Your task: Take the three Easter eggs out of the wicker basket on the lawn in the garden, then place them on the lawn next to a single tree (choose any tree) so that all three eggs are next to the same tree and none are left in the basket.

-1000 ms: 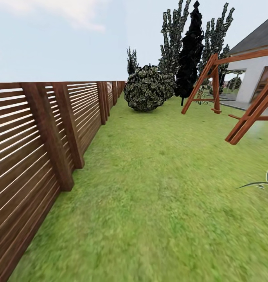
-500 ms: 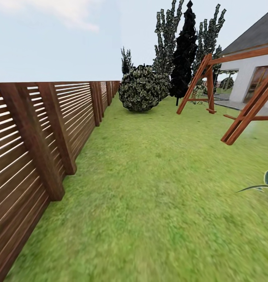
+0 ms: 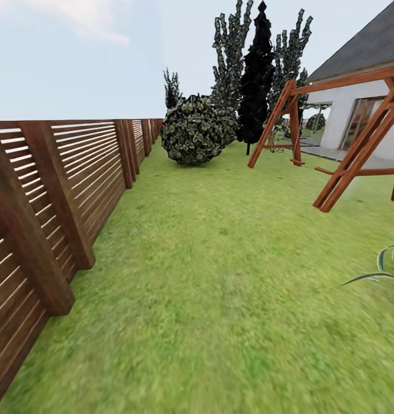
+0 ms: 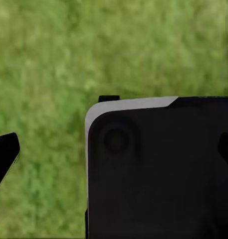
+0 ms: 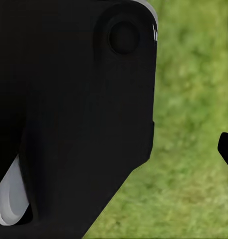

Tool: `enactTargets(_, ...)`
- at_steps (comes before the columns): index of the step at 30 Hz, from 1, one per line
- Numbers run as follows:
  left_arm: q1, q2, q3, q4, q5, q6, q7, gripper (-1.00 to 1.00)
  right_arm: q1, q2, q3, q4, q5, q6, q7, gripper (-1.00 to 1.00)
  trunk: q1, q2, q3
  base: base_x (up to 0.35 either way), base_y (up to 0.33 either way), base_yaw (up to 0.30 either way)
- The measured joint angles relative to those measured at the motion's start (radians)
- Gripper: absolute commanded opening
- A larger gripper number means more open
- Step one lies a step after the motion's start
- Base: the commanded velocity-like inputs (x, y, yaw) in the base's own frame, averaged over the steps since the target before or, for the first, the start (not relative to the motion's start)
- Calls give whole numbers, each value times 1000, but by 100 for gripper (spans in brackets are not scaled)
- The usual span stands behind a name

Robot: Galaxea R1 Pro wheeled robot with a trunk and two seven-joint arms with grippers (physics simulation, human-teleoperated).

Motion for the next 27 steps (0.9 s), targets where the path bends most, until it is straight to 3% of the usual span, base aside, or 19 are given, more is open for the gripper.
enactTargets(27, 0, 0, 0, 0, 0, 0, 1, 100, 0, 0, -1, 0, 0, 0, 0, 100, 0, 0, 0, 336, 1, -21)
